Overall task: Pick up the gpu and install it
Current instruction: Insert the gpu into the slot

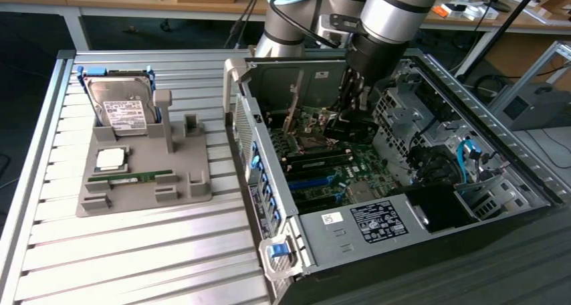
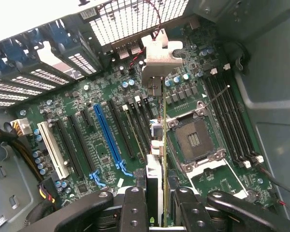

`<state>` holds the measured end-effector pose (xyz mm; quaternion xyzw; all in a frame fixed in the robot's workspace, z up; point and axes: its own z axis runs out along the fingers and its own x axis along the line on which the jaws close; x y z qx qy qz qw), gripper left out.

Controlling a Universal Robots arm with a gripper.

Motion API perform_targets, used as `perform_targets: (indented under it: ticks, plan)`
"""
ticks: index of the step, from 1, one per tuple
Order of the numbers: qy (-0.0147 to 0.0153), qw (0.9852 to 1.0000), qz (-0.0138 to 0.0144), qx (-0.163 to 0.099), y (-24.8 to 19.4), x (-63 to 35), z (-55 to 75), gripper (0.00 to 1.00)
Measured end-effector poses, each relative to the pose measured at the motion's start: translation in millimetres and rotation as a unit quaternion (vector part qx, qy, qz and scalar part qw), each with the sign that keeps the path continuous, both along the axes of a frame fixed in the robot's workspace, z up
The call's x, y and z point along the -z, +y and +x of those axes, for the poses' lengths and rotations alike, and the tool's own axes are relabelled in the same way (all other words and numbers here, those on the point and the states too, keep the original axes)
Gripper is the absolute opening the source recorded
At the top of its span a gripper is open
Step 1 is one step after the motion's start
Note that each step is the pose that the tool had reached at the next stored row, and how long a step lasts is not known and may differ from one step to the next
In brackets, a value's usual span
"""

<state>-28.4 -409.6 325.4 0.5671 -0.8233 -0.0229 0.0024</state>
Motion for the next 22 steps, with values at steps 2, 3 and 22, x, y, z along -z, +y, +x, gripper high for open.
perform_targets:
  ticks: [2,3,22]
  plan:
    - [0.0000,1.0000,0.0000,-0.003,0.0,0.0,0.0,0.27]
    - [0.0000,1.0000,0.0000,-0.004,0.0,0.0,0.0,0.27]
    - [0.0000,0.9995,0.0000,-0.033,0.0,0.3,0.0,0.27]
